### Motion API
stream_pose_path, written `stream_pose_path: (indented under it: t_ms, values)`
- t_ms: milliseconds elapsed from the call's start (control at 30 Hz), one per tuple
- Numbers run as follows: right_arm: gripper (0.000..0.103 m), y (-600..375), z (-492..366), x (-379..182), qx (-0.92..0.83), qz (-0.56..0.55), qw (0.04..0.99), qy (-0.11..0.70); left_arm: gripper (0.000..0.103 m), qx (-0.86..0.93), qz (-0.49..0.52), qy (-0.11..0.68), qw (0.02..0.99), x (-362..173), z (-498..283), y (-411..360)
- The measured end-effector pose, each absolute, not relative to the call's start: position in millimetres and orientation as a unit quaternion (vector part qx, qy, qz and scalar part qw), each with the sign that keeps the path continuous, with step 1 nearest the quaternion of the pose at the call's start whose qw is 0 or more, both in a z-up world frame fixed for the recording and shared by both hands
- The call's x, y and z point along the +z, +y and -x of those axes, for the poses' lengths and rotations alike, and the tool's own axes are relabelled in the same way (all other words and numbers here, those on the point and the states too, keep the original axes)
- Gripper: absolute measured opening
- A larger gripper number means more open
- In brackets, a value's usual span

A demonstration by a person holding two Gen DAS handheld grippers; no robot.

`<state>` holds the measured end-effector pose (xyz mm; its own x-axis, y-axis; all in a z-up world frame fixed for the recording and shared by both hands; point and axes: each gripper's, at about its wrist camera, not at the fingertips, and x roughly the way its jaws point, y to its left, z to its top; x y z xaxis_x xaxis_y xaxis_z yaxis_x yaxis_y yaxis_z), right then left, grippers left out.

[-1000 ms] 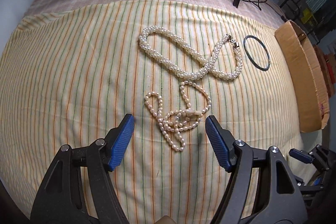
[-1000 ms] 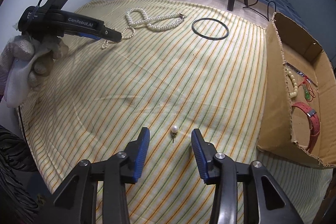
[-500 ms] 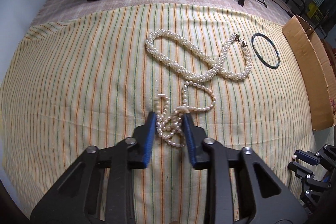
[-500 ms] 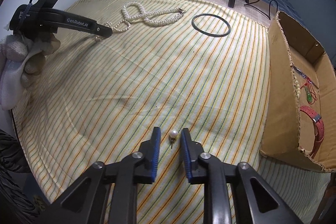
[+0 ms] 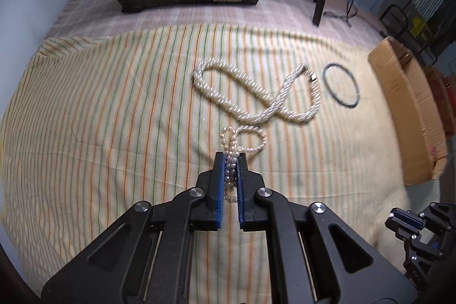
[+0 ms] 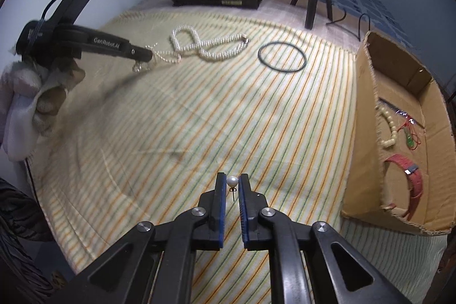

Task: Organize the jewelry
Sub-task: 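Close left tool on the pearl necklace and lift while right tool closes on the pearl, then carry the pearl necklace in left tool over the box while right tool carries the pearl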

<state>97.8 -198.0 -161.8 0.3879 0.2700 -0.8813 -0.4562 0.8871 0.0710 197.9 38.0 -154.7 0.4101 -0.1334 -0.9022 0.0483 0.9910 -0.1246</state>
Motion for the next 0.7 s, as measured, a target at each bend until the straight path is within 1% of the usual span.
stream_pose_path:
  t_ms: [333, 700]
  values:
    - [0.006, -218, -96, -115, 0.22, 0.057, 0.856, 0.464, 0.005, -0.09, 0.054, 0.495, 0.863, -105, -181, 15]
    - [0.006, -295, -111, -71, 0.16, 0.0, 0.89, 0.426, 0.005, -0.145, 0.048, 0.46, 0.875, -73, -169, -46]
